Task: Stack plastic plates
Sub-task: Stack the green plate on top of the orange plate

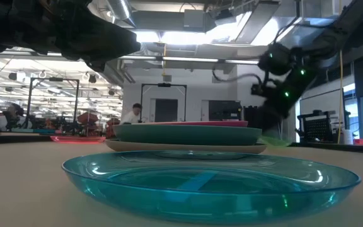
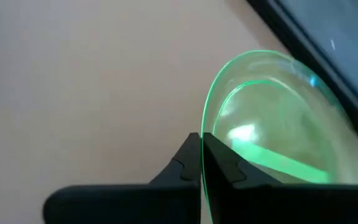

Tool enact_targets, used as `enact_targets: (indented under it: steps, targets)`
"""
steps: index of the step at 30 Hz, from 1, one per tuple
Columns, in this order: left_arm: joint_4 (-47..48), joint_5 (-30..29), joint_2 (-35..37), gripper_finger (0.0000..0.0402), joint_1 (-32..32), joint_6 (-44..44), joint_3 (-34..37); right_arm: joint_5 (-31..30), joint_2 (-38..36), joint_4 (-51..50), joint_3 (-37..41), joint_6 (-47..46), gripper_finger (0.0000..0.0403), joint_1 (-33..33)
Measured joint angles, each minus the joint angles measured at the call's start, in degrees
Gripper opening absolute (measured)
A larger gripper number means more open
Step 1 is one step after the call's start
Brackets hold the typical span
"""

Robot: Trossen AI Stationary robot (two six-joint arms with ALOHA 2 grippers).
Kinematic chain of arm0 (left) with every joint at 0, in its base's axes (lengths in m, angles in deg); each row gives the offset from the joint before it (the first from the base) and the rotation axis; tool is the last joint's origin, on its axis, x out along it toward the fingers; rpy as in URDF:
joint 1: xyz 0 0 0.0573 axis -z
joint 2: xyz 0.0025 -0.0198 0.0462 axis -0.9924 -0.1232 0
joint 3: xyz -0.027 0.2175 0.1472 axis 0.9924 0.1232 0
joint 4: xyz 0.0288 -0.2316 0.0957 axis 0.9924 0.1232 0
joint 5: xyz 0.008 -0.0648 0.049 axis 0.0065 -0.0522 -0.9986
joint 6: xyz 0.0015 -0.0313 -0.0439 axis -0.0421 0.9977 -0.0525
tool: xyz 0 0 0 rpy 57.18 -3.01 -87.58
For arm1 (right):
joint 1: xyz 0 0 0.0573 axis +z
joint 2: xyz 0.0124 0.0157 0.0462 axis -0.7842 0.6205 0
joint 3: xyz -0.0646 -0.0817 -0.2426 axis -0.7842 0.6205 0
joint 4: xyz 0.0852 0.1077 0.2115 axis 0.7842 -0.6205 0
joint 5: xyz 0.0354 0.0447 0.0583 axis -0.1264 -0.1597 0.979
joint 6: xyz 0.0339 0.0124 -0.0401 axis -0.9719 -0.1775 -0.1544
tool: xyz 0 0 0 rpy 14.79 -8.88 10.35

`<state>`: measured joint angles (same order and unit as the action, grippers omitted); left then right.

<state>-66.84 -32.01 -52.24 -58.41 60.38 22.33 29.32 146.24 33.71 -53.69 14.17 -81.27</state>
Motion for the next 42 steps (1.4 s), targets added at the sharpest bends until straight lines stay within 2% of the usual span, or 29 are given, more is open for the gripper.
enact_targets:
  steps: [6,13,21,28,42]
  targets:
    - [0.0,0.0,0.0,0.0107,0.0,0.0,0.0,1.8,-0.6,0.5,-3.7,2.0,0.0004,11.4]
    - [0.0,0.0,0.0,0.0107,0.0,0.0,0.0,7.6,-0.6,14.2,-4.1,6.0,0.0004,25.1]
    - [0.0,0.0,0.0,0.0107,0.0,0.0,0.0,16.0,1.2,24.3,-4.1,8.4,0.0004,34.8]
    - [0.0,0.0,0.0,0.0107,0.0,0.0,0.0,17.0,5.1,25.9,-4.1,8.5,0.0004,38.6]
    - [0.0,0.0,0.0,0.0107,0.0,0.0,0.0,16.0,12.0,28.2,-4.1,3.4,0.0005,38.6]
